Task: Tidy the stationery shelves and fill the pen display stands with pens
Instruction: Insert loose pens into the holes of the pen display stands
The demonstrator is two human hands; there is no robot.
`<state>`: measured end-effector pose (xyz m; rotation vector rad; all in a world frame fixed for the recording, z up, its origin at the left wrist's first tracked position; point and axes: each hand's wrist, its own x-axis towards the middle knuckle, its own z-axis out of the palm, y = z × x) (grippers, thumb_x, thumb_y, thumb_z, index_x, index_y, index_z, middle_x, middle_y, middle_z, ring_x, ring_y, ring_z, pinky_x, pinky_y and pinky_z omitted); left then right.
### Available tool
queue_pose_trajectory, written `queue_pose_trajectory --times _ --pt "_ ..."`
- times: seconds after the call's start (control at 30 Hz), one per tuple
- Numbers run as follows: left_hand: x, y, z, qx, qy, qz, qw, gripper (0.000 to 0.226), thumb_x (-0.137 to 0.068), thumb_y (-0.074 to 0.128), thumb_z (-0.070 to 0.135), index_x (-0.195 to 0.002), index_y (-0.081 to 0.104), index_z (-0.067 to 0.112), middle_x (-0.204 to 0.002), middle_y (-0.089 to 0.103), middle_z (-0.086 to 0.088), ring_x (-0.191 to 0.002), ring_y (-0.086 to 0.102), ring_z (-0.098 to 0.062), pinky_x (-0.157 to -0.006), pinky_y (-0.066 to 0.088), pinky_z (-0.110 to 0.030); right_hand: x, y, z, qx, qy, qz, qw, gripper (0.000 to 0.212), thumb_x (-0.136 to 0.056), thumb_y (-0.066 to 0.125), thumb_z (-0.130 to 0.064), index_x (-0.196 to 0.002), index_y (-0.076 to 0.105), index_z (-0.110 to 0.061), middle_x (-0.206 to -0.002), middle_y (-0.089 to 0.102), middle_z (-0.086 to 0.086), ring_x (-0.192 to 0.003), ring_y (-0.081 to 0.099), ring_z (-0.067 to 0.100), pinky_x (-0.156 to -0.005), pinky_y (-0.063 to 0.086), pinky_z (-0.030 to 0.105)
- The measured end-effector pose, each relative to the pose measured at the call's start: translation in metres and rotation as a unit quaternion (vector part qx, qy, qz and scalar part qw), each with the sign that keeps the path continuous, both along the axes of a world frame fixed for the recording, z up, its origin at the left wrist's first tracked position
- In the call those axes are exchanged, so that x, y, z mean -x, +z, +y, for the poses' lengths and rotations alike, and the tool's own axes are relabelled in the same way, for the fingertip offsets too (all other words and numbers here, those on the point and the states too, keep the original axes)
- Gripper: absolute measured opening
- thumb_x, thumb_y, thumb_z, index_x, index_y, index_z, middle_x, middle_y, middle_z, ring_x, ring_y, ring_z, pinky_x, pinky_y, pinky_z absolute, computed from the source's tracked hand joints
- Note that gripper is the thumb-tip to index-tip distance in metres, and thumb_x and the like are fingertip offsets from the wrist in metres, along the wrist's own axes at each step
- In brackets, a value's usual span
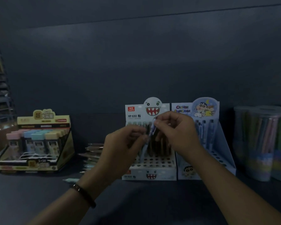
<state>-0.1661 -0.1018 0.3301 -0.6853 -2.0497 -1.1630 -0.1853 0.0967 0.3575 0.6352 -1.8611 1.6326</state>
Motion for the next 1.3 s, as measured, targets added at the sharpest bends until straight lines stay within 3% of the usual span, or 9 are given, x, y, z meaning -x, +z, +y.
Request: queue_pose_trajectory --times 0.13,0.27,0.47,0.57,0.73,0.8,0.9,1.0,1.3 --pt "-0.002 -0.023 -0.006 0.113 0.025 0.087 0.989 0.013 -0.094 0.076 0.022 -0.107 0.074 0.023 -0.097 0.065 0.020 -0.084 0.065 -0.005 -0.073 0.049 -0.016 0.007 0.001 0.009 0.009 -0.063 0.006 0.998 0.010 -0.096 0.073 -0.010 -0.087 0.072 -0.009 -0.073 0.072 0.011 -0.053 0.071 0.029 -0.052 0.057 0.035" --pt "-0.009 -0.013 0.013 0.198 -0.004 0.124 0.972 0.021 -0.096 0.069 0.029 -0.116 0.070 0.025 -0.110 0.062 0.013 -0.103 0.060 -0.009 -0.088 0.050 -0.024 0.010 0.008 0.022 0.023 -0.106 0.058 0.992 0.012 -0.097 0.071 -0.010 -0.086 0.067 -0.009 -0.079 0.069 0.008 -0.063 0.071 0.031 -0.060 0.061 0.053" --pt "-0.018 0.008 0.058 0.339 -0.046 0.109 0.933 0.026 -0.103 0.054 0.044 -0.120 0.069 0.035 -0.114 0.062 0.016 -0.106 0.054 -0.008 -0.093 0.049 -0.025 -0.002 0.030 0.056 0.009 -0.157 0.108 0.982 0.004 -0.099 0.069 -0.013 -0.101 0.070 -0.016 -0.077 0.067 0.004 -0.069 0.068 0.033 -0.065 0.059 0.050" --pt "-0.016 0.008 0.084 0.387 -0.044 0.086 0.917 0.037 -0.107 0.046 0.049 -0.138 0.063 0.037 -0.128 0.060 0.014 -0.116 0.049 -0.011 -0.103 0.045 -0.028 -0.003 0.032 0.090 -0.058 -0.187 0.103 0.975 0.025 -0.102 0.067 -0.018 -0.126 0.067 -0.023 -0.083 0.067 0.000 -0.069 0.071 0.023 -0.068 0.059 0.042" --pt "-0.007 -0.006 0.115 0.396 -0.010 0.069 0.916 0.042 -0.107 0.040 0.053 -0.139 0.063 0.039 -0.130 0.062 0.017 -0.114 0.047 -0.015 -0.102 0.049 -0.034 0.001 0.012 0.132 -0.163 -0.300 0.153 0.927 0.021 -0.102 0.066 -0.025 -0.122 0.070 -0.020 -0.083 0.067 -0.014 -0.069 0.065 -0.002 -0.065 0.044 0.005" --pt "-0.007 -0.015 0.123 0.394 0.010 0.073 0.916 0.043 -0.107 0.039 0.055 -0.139 0.063 0.041 -0.128 0.063 0.018 -0.116 0.046 -0.015 -0.104 0.048 -0.034 0.004 0.005 0.140 -0.186 -0.328 0.163 0.912 0.023 -0.103 0.065 -0.023 -0.124 0.070 -0.016 -0.085 0.065 -0.012 -0.067 0.058 -0.007 -0.067 0.039 -0.001" --pt "-0.004 -0.026 0.125 0.404 0.007 0.040 0.914 0.045 -0.107 0.037 0.057 -0.143 0.059 0.043 -0.132 0.061 0.019 -0.121 0.044 -0.017 -0.106 0.047 -0.036 0.006 0.004 0.145 -0.210 -0.338 0.167 0.902 0.024 -0.103 0.065 -0.020 -0.126 0.070 -0.014 -0.086 0.069 -0.004 -0.067 0.055 0.001 -0.066 0.036 0.003" --pt "-0.002 -0.033 0.124 0.410 0.033 0.050 0.910 0.046 -0.102 0.036 0.059 -0.133 0.067 0.045 -0.119 0.065 0.024 -0.108 0.050 -0.014 -0.089 0.055 -0.032 0.008 0.005 0.144 -0.216 -0.335 0.168 0.901 0.024 -0.102 0.066 -0.017 -0.125 0.070 -0.013 -0.091 0.073 0.003 -0.072 0.059 0.009 -0.071 0.044 0.020" --pt "-0.003 -0.037 0.127 0.398 0.043 0.053 0.915 0.047 -0.098 0.042 0.061 -0.136 0.066 0.047 -0.118 0.064 0.027 -0.109 0.048 -0.009 -0.086 0.056 -0.031 0.010 -0.009 0.149 -0.200 -0.318 0.153 0.914 0.025 -0.099 0.069 -0.014 -0.124 0.071 -0.012 -0.093 0.072 0.002 -0.079 0.062 0.010 -0.076 0.052 0.025"
